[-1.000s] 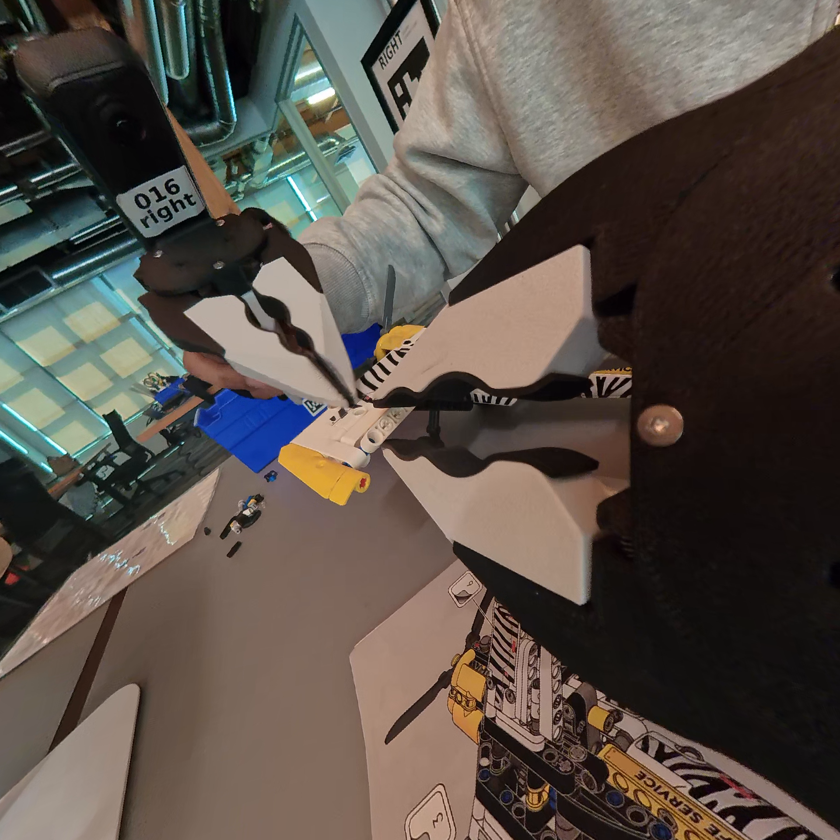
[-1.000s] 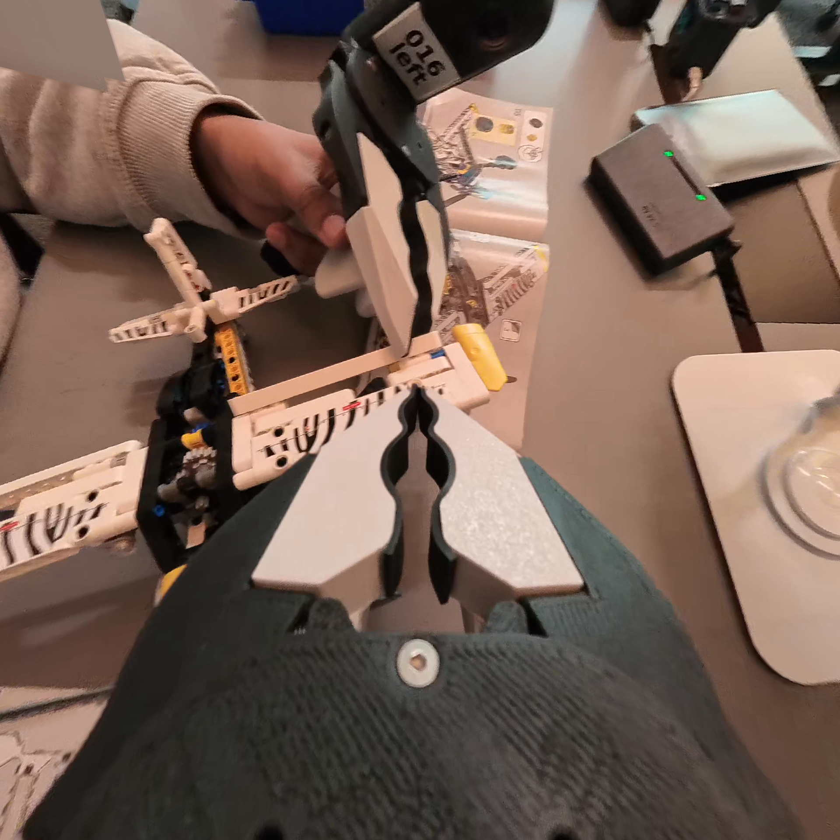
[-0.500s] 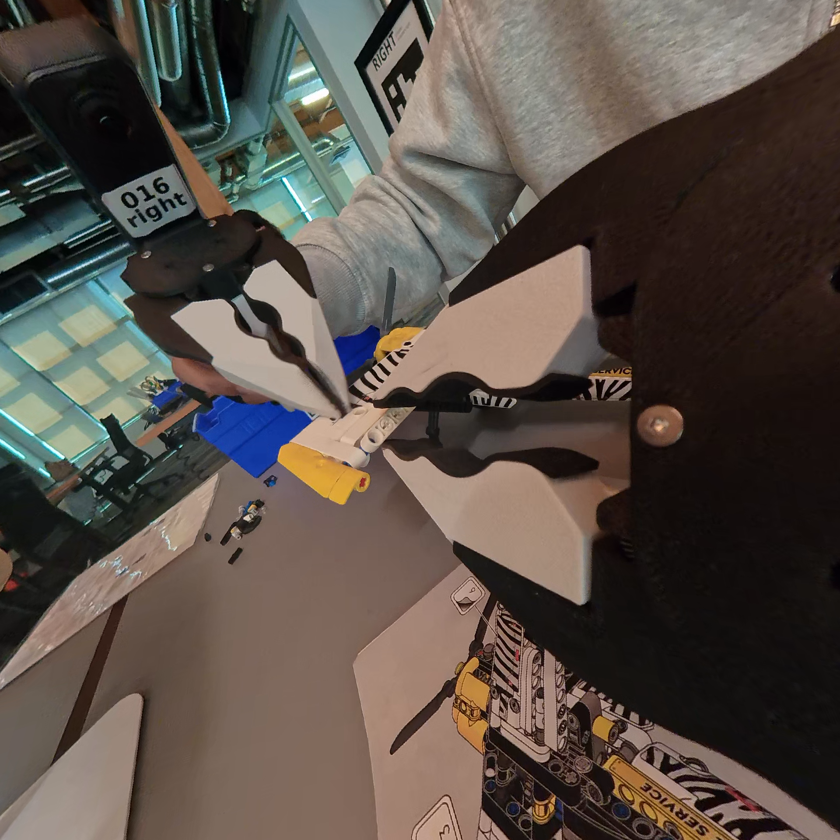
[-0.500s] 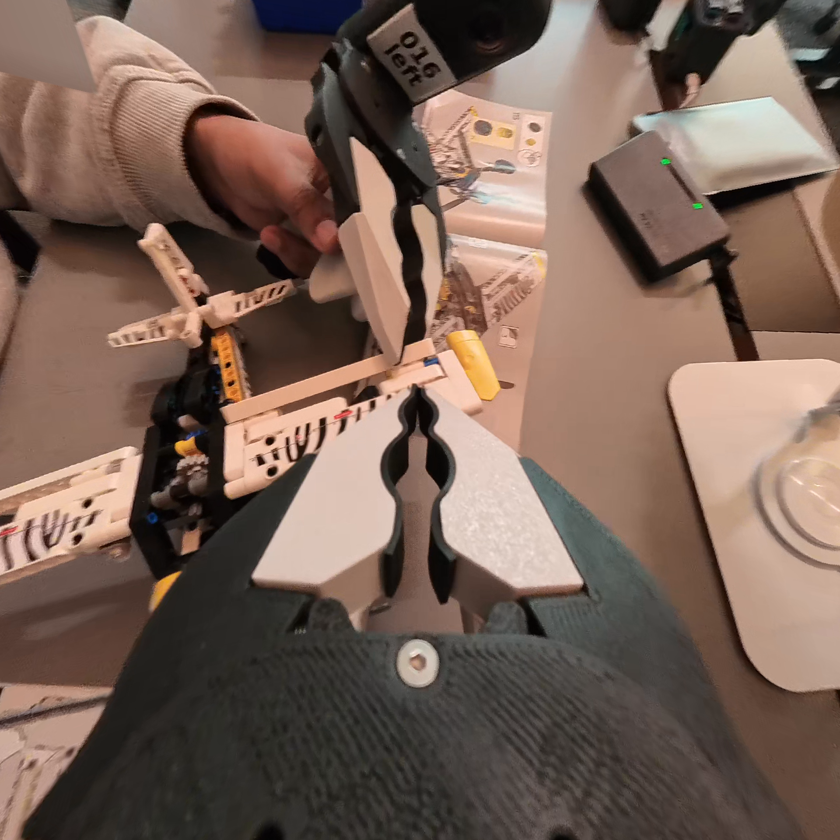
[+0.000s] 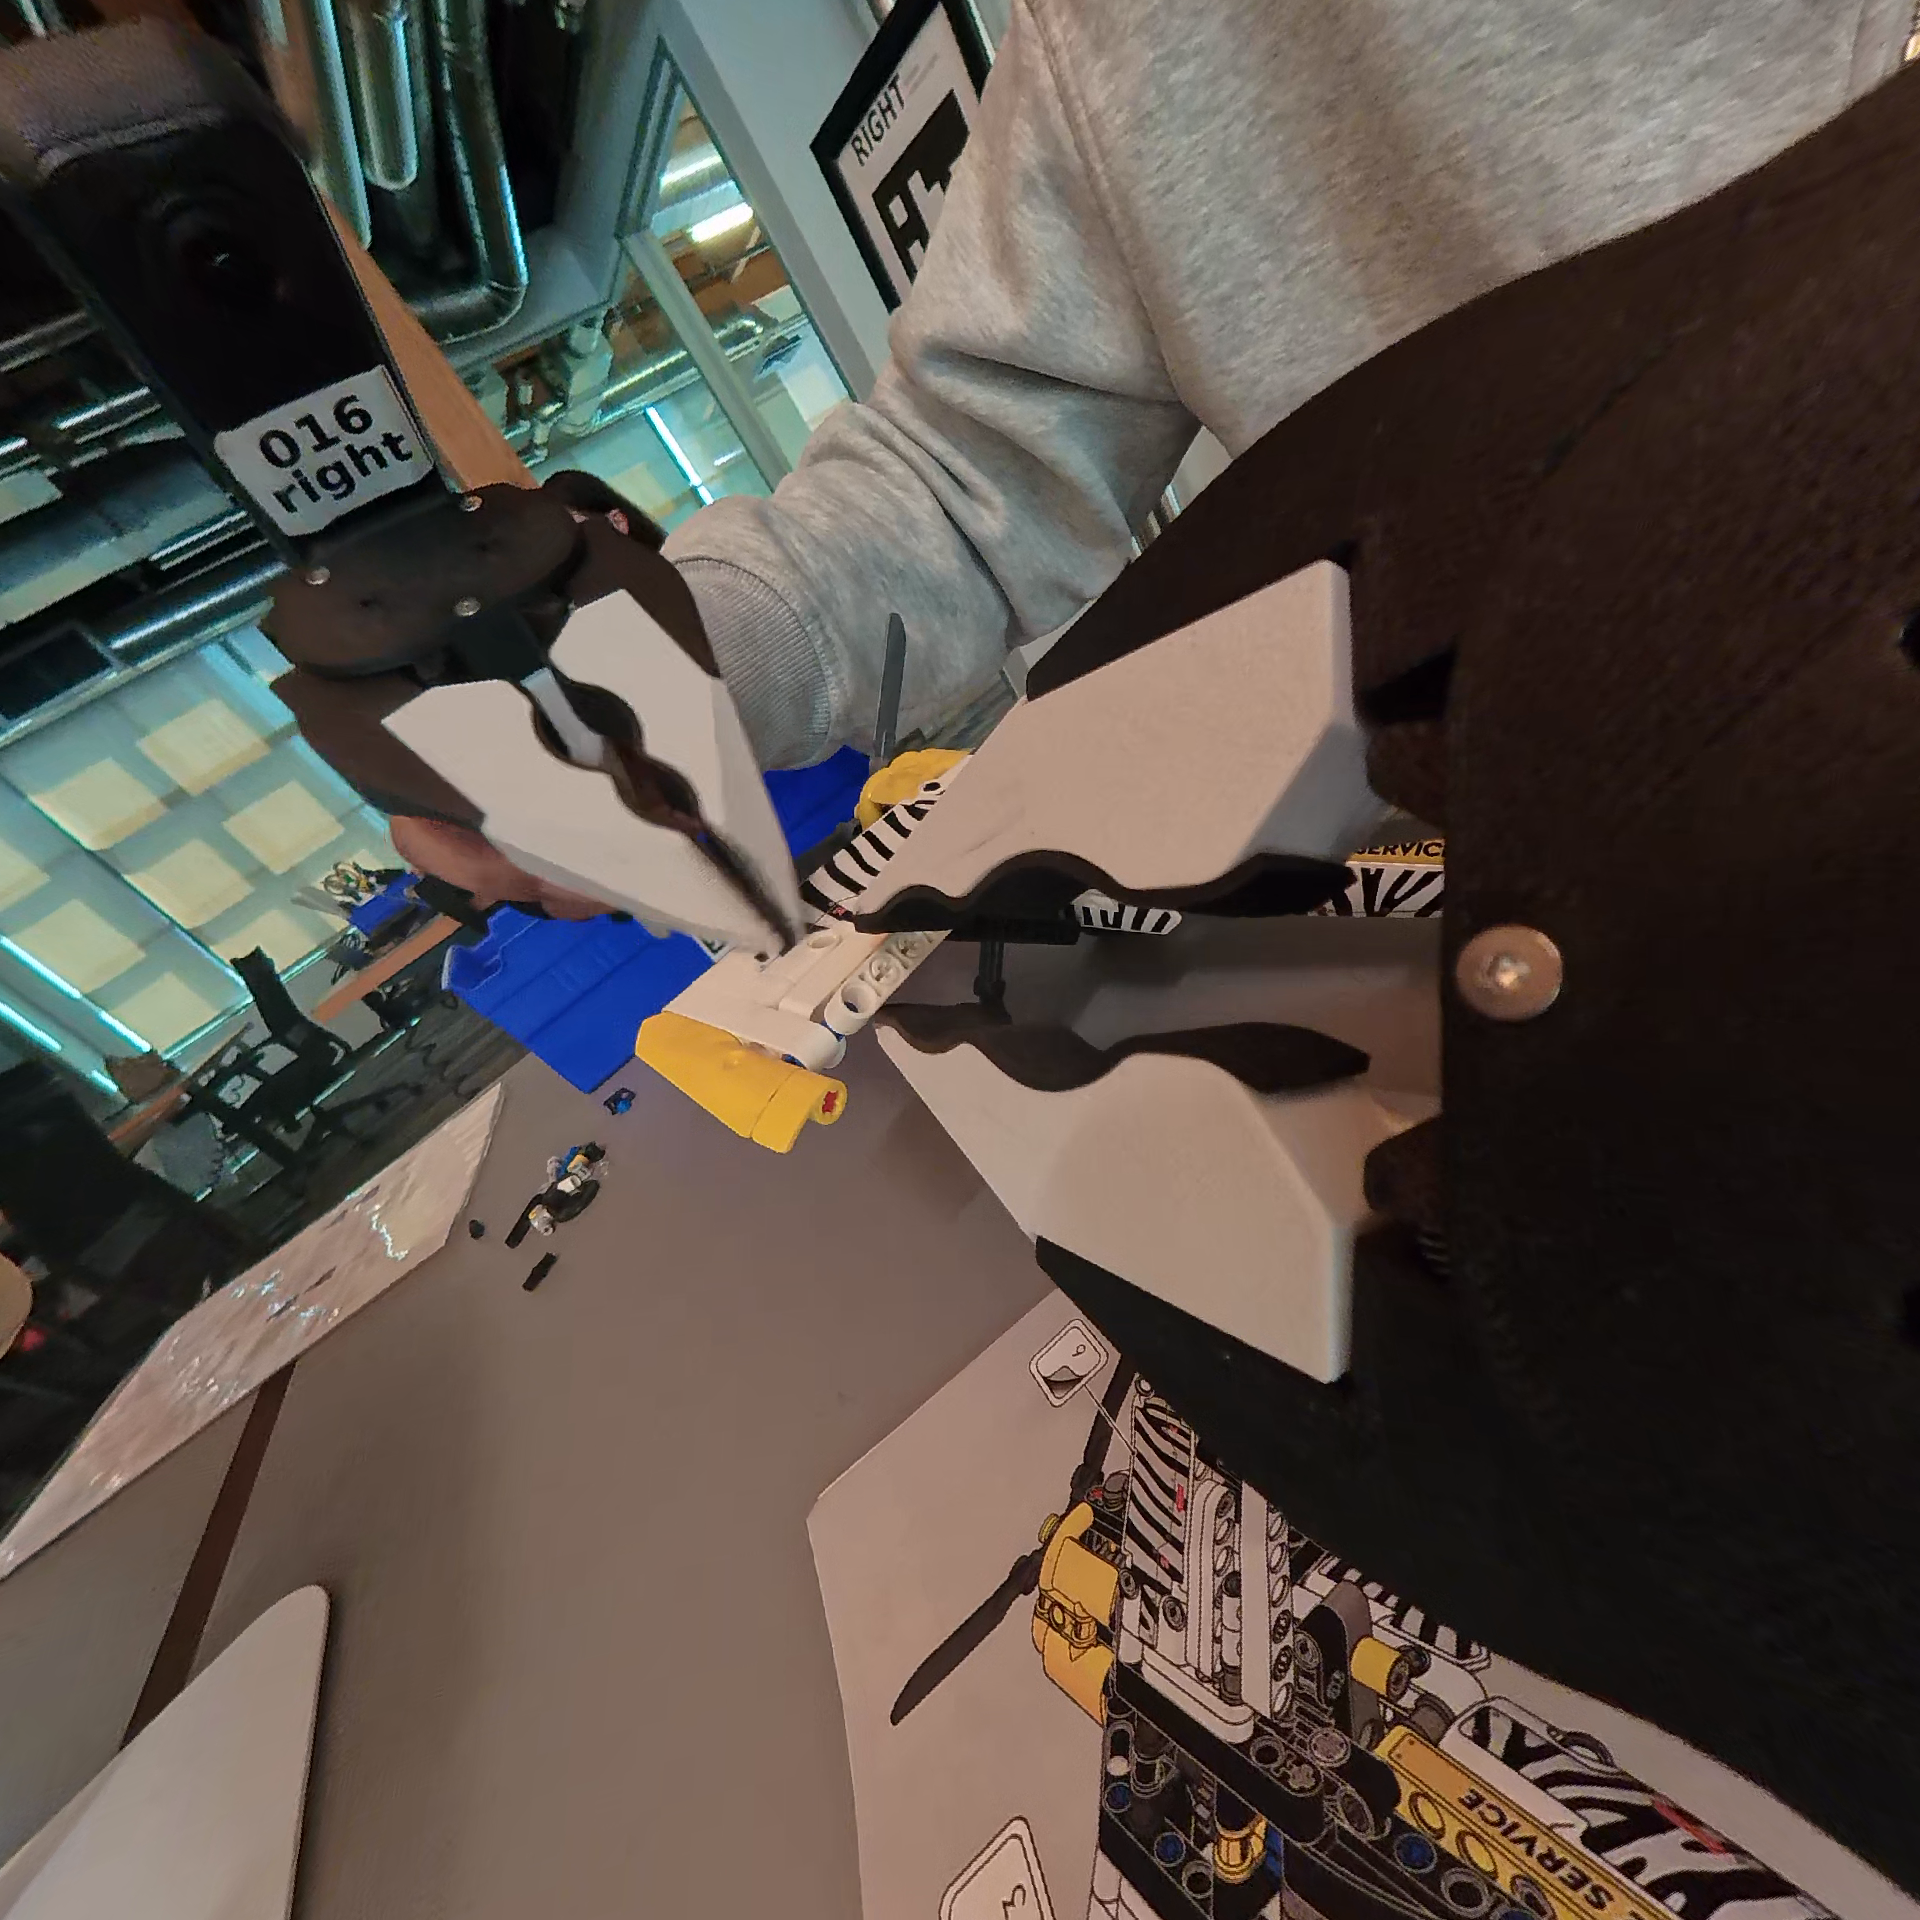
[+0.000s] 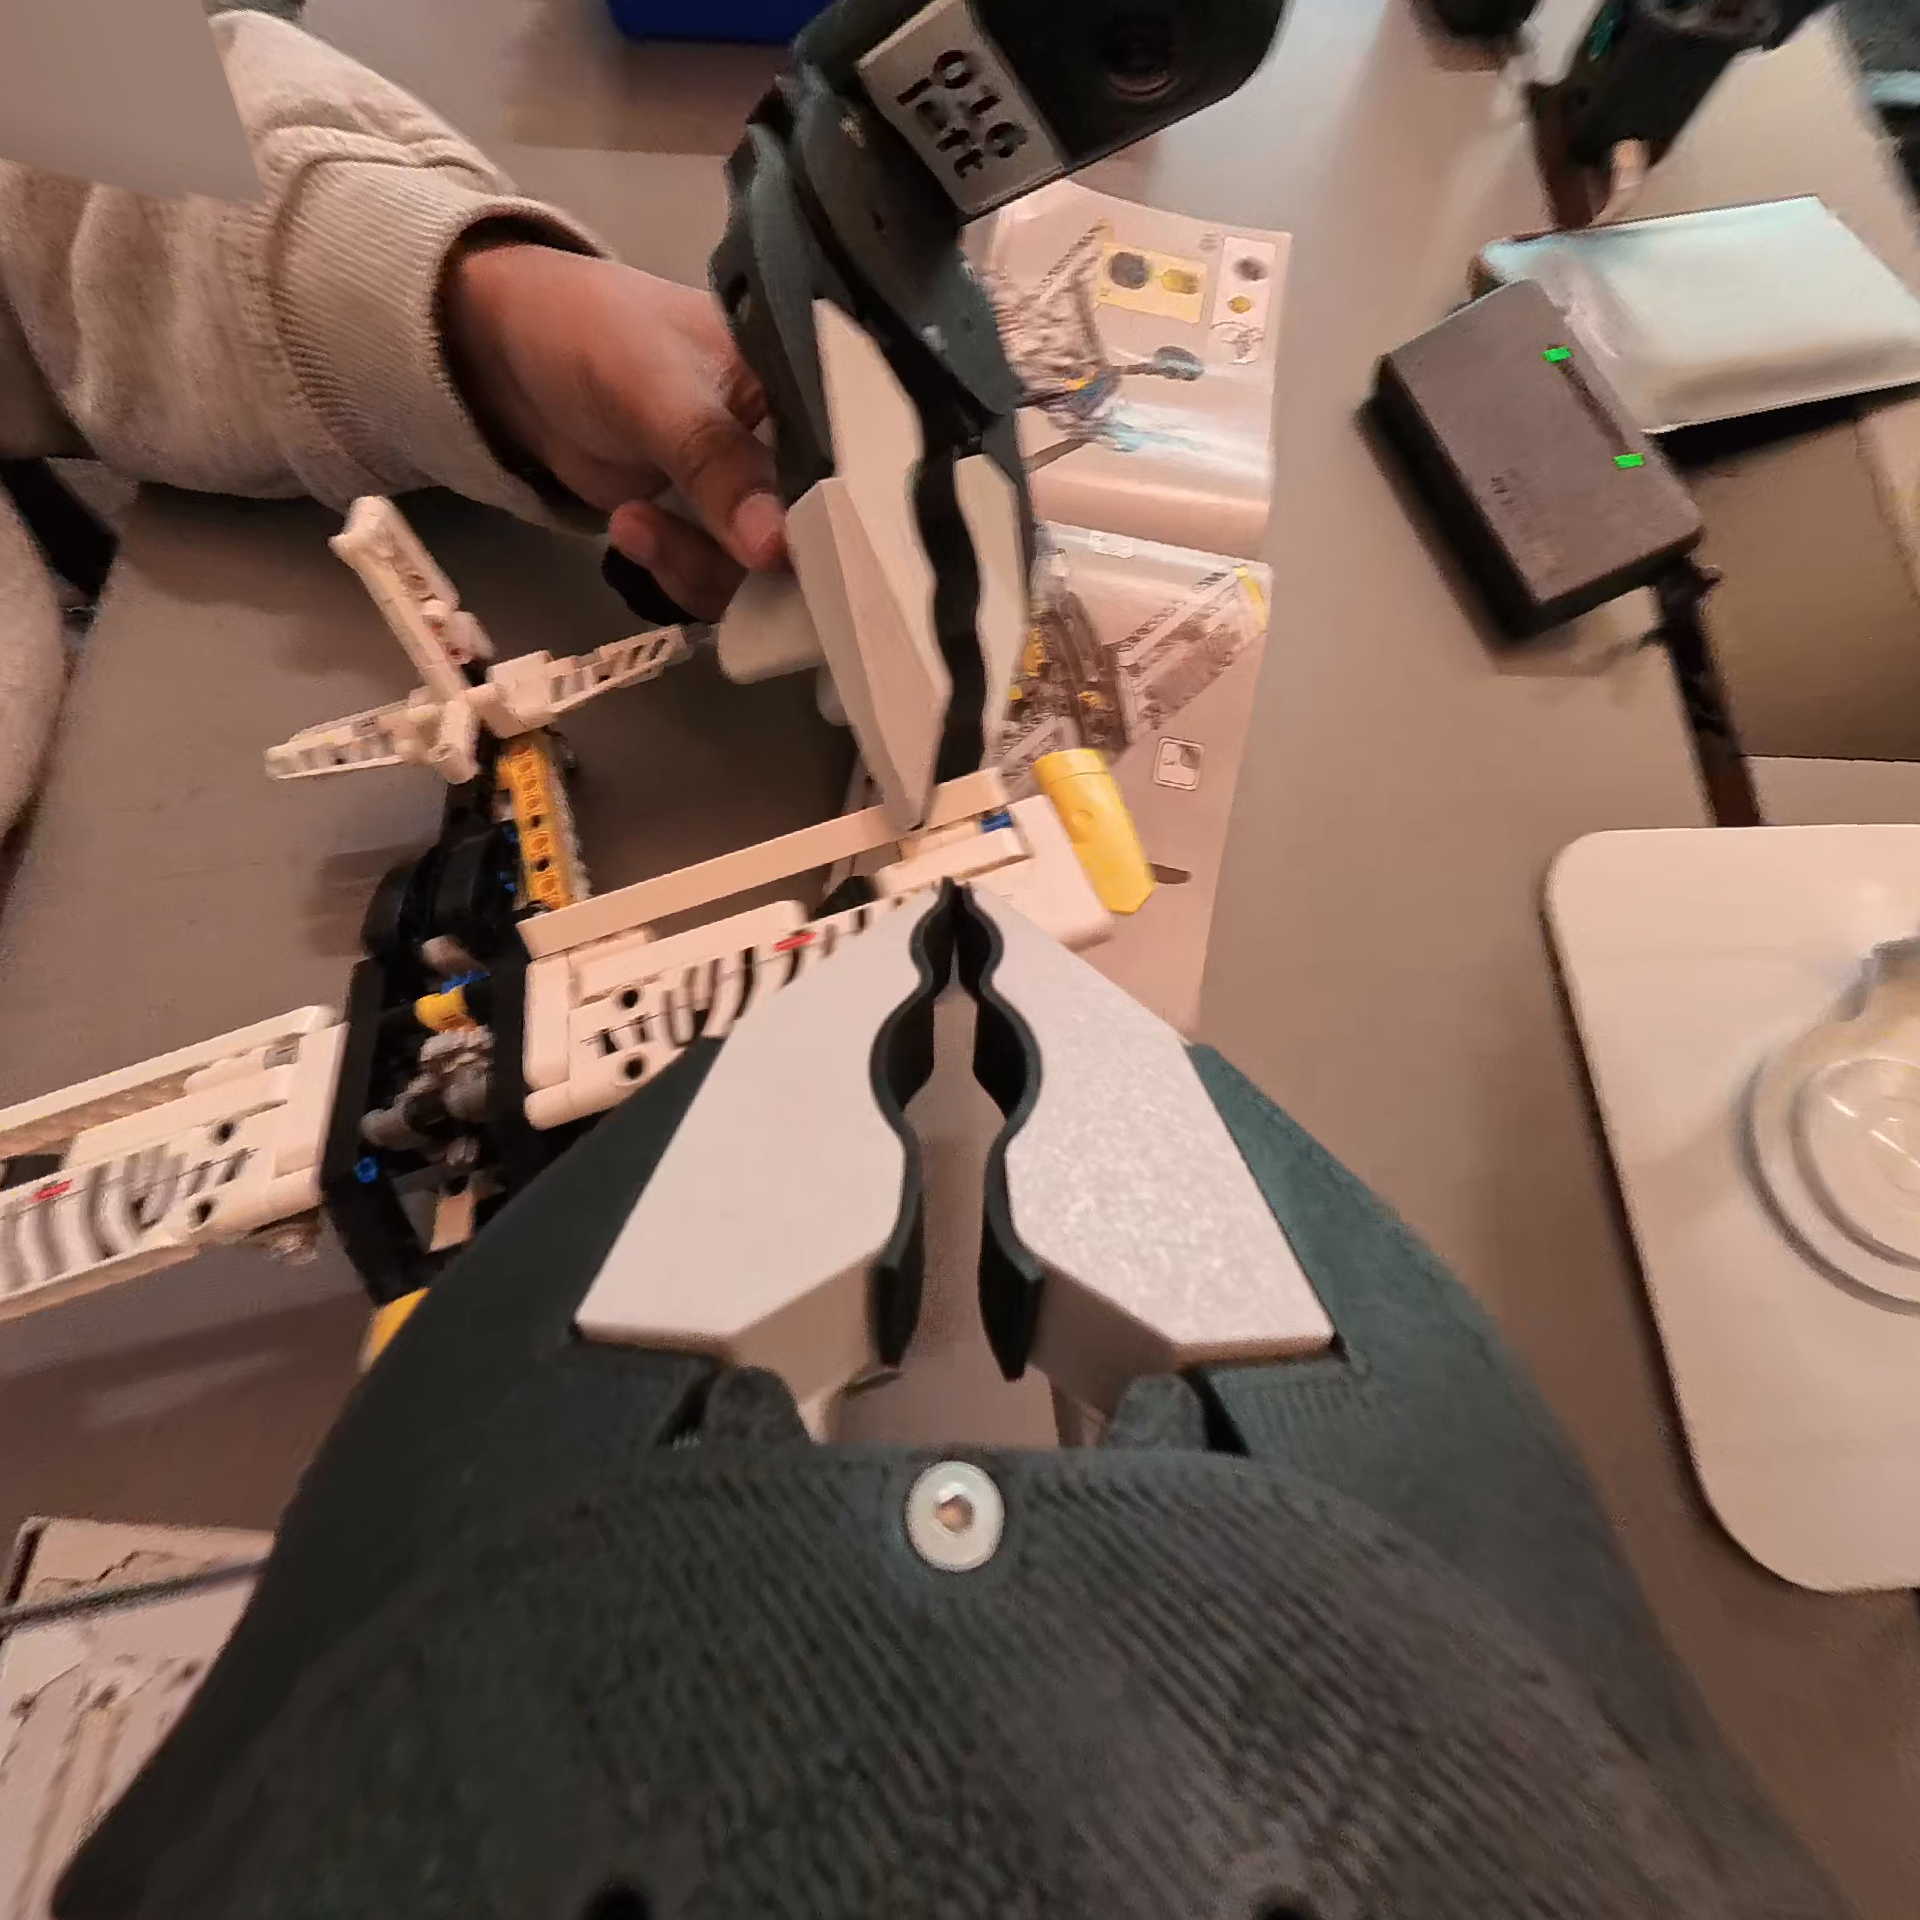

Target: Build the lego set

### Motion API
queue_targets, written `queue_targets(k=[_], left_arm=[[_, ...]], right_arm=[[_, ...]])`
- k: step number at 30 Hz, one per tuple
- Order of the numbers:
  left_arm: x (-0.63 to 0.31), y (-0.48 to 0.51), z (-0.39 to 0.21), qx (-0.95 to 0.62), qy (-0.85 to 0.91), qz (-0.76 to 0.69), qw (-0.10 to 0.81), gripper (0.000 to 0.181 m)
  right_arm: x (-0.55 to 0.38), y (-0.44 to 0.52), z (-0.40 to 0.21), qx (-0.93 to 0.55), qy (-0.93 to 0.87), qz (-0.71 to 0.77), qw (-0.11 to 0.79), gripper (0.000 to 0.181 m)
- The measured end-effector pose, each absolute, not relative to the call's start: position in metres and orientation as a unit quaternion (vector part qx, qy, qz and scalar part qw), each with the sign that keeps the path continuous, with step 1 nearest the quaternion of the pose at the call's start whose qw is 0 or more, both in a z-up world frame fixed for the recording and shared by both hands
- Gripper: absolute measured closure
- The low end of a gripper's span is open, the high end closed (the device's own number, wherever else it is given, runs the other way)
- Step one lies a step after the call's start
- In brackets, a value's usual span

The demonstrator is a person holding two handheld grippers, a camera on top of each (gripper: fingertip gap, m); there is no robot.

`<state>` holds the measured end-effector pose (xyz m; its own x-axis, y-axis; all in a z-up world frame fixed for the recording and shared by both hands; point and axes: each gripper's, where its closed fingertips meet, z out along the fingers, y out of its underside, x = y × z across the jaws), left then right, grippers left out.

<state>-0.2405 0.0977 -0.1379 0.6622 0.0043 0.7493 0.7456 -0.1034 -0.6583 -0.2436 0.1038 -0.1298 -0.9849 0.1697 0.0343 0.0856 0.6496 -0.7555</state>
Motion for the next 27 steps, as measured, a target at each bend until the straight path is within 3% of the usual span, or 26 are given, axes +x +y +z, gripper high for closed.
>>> queue_targets(k=[1, 11, 17, 20, 24, 27], left_arm=[[-0.241, 0.098, -0.139, -0.678, -0.278, -0.304, 0.609, 0.169], [-0.24, 0.098, -0.138, -0.681, -0.277, -0.3, 0.608, 0.169], [-0.241, 0.098, -0.139, -0.679, -0.28, -0.301, 0.609, 0.169], [-0.241, 0.098, -0.139, -0.678, -0.28, -0.302, 0.609, 0.169], [-0.241, 0.098, -0.139, -0.68, -0.279, -0.3, 0.608, 0.169], [-0.241, 0.098, -0.138, -0.68, -0.278, -0.301, 0.608, 0.169]], right_arm=[[-0.237, 0.103, -0.132, -0.066, -0.909, 0.41, 0.031, 0.181], [-0.237, 0.098, -0.133, -0.053, -0.912, 0.404, 0.042, 0.181], [-0.223, 0.098, -0.136, -0.046, -0.913, 0.404, 0.011, 0.181], [-0.203, 0.1, -0.137, -0.043, -0.914, 0.399, -0.051, 0.181], [-0.225, 0.103, -0.134, -0.064, -0.908, 0.414, 0.023, 0.181], [-0.205, 0.106, -0.134, -0.045, -0.91, 0.411, -0.044, 0.181]])
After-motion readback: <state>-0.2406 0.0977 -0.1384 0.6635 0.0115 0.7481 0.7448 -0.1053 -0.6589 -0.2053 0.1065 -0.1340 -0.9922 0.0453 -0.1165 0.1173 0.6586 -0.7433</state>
